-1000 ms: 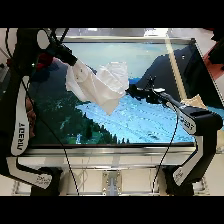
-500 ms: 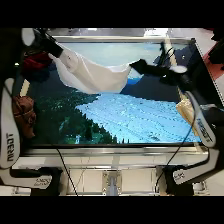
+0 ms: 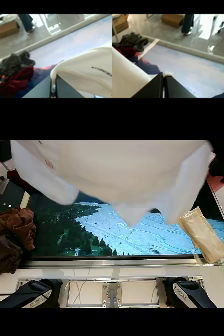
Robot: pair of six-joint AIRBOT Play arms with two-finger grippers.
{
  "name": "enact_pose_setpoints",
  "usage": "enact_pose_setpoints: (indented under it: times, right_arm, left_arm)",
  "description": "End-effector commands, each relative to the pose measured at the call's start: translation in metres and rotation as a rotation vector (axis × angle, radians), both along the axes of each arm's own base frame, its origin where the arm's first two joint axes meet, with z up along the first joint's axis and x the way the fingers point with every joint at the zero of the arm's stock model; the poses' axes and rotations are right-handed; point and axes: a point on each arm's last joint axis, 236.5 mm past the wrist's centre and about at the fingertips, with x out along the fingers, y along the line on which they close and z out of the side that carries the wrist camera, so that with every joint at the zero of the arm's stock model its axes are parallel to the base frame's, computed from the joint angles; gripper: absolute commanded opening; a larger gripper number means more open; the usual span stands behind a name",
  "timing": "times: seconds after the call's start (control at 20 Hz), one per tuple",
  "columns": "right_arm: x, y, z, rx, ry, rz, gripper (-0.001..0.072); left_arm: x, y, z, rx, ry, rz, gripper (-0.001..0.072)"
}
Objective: Fold the shirts.
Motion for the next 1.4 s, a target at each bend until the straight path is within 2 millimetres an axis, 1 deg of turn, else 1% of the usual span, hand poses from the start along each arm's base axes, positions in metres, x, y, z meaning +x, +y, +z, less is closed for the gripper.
enact_pose_setpoints:
  times: [0.0,0.05,0.1,0.15,0.25,0.3,0.35,0.4,0.45,0.5,0.55,0.65,0.7,0.75,0.8,0.85,0.9,0.95,1.0,1.05,1.1,1.15,1.2,1.25,1.3,1.35]
  right_arm:
    - [-0.036,-0.025,0.034,-0.04,-0.118,-0.119,0.0026]
    - [-0.018,-0.026,0.021,-0.044,-0.071,-0.12,0.0026]
    - [0.005,-0.026,0.007,-0.047,-0.02,-0.117,0.0026]
    - [0.032,-0.027,-0.012,-0.048,0.038,-0.116,0.0026]
    - [0.099,-0.029,-0.068,-0.052,0.188,-0.116,0.0026]
    - [0.136,-0.029,-0.105,-0.049,0.274,-0.115,0.0026]
    - [0.172,-0.03,-0.147,-0.045,0.358,-0.117,0.0026]
    - [0.203,-0.032,-0.187,-0.041,0.427,-0.124,0.0026]
    - [0.233,-0.032,-0.233,-0.03,0.493,-0.133,0.0026]
    - [0.258,-0.032,-0.273,-0.015,0.543,-0.143,0.0026]
    - [0.279,-0.028,-0.312,0.015,0.589,-0.145,0.0026]
    - [0.315,-0.017,-0.382,0.098,0.644,-0.165,0.0026]
    - [0.328,-0.012,-0.406,0.134,0.65,-0.181,0.0027]
    - [0.338,-0.009,-0.422,0.166,0.643,-0.199,0.0028]
    - [0.348,-0.007,-0.43,0.194,0.62,-0.222,0.003]
    - [0.357,-0.006,-0.43,0.223,0.589,-0.243,0.0034]
    - [0.364,-0.01,-0.423,0.247,0.549,-0.265,0.0125]
    - [0.369,-0.011,-0.41,0.286,0.517,-0.276,0.035]
    - [0.37,-0.011,-0.398,0.313,0.505,-0.27,0.038]
    - [0.368,-0.011,-0.384,0.302,0.496,-0.253,0.038]
    - [0.365,-0.017,-0.368,0.277,0.487,-0.241,0.038]
    - [0.356,-0.027,-0.353,0.216,0.488,-0.229,0.038]
    - [0.341,-0.042,-0.339,0.128,0.506,-0.221,0.038]
    - [0.322,-0.063,-0.327,0.049,0.537,-0.229,0.0378]
    - [0.298,-0.091,-0.318,-0.03,0.584,-0.259,0.0376]
    - [0.27,-0.129,-0.306,-0.113,0.632,-0.327,0.0375]
  left_arm:
    - [-0.038,-0.033,-0.047,-0.119,0.243,-0.097,0.0016]
    - [-0.03,-0.035,-0.071,-0.104,0.313,-0.072,0.0017]
    - [-0.017,-0.032,-0.099,-0.063,0.372,-0.025,0.0016]
    - [-0.002,-0.023,-0.13,-0.014,0.432,0.047,0.0016]
    - [0.018,-0.006,-0.195,0.083,0.554,0.177,0.0017]
    - [0.026,-0.004,-0.231,0.144,0.62,0.208,0.0017]
    - [0.035,-0.007,-0.267,0.193,0.676,0.208,0.0017]
    - [0.044,-0.012,-0.298,0.22,0.713,0.204,0.0017]
    - [0.057,-0.019,-0.33,0.242,0.737,0.196,0.0016]
    - [0.07,-0.024,-0.358,0.26,0.755,0.185,0.0016]
    - [0.086,-0.027,-0.385,0.273,0.765,0.191,0.0016]
    - [0.123,-0.025,-0.429,0.262,0.746,0.221,0.0016]
    - [0.141,-0.021,-0.445,0.221,0.724,0.251,0.0017]
    - [0.158,-0.016,-0.454,0.166,0.697,0.288,0.0019]
    - [0.174,-0.013,-0.454,0.103,0.659,0.317,0.0032]
    - [0.192,-0.012,-0.443,0.023,0.594,0.332,0.0196]
    - [0.209,-0.012,-0.424,-0.045,0.53,0.342,0.0503]
    - [0.226,-0.009,-0.399,-0.106,0.463,0.354,0.0717]
    - [0.239,-0.005,-0.369,-0.147,0.405,0.367,0.07]
    - [0.248,-0.001,-0.34,-0.169,0.352,0.371,0.07]
    - [0.254,0.003,-0.309,-0.181,0.299,0.377,0.0699]
    - [0.254,0.008,-0.272,-0.155,0.239,0.369,0.0698]
    - [0.249,0.013,-0.241,-0.108,0.191,0.352,0.0698]
    - [0.238,0.022,-0.21,-0.029,0.138,0.332,0.0696]
    - [0.224,0.037,-0.183,0.04,0.102,0.34,0.0695]
    - [0.208,0.06,-0.16,0.079,0.076,0.373,0.0694]
